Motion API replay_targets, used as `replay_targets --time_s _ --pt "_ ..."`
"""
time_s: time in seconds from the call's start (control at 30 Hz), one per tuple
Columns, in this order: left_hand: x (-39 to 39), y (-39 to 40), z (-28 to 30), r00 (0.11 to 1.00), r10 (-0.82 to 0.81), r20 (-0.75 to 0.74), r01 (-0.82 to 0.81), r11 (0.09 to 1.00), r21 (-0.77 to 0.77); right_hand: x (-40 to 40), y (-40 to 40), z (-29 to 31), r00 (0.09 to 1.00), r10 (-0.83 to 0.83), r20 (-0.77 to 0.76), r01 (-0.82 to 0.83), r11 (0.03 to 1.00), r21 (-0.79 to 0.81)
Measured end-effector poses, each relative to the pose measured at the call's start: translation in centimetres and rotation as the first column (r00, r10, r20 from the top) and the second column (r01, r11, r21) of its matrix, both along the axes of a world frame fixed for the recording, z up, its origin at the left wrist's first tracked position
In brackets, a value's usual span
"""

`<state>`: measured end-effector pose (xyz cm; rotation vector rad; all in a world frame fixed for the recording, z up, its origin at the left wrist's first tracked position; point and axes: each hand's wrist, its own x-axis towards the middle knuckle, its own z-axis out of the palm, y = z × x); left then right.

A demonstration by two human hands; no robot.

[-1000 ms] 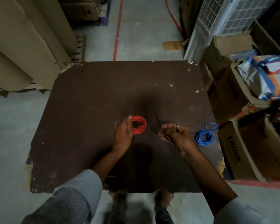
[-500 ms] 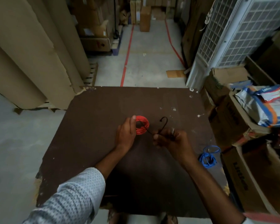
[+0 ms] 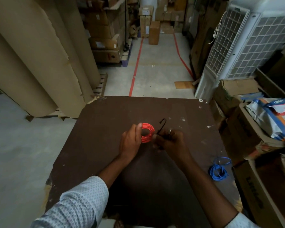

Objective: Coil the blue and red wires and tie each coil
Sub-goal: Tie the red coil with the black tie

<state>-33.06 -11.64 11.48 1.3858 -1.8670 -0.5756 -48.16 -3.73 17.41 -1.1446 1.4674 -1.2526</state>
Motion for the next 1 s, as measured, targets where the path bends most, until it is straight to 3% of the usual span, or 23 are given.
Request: replay_targets --time_s 0.13,0.23,0.33,0.6,0.87,1.0 --pt "0.1 0.8 0.2 0.996 -0.041 0.079 0.036 0.997 0.064 0.8 -1.2 0.2 0.998 -0.018 -0.055 0.015 0.998 -0.061" --pt "0.3 1.3 0.1 0.993 -0.034 0.115 0.036 0.999 -0.017 0.9 -1.7 0.1 0.989 -0.034 -0.142 0.006 0.981 -0.193" --pt "0.1 1.9 0.7 0.998 -0.057 -0.035 0.058 0.998 0.031 0.5 -2.0 -1.0 0.946 -0.107 -0.306 0.0 0.943 -0.332" --pt "-0.2 3.1 1.8 0.975 -0.052 -0.214 0.082 0.988 0.129 -0.1 -2.4 -2.9 0.994 -0.029 -0.108 -0.015 0.923 -0.384" --pt "-0.5 4.1 2.0 0.961 -0.046 -0.274 0.098 0.978 0.182 -0.8 -2.0 -3.0 0.975 -0.019 -0.221 -0.063 0.931 -0.359" --pt "-0.5 4.4 1.9 0.958 -0.026 -0.285 0.068 0.988 0.139 -0.2 -1.4 -2.1 0.992 -0.012 -0.125 -0.036 0.927 -0.374"
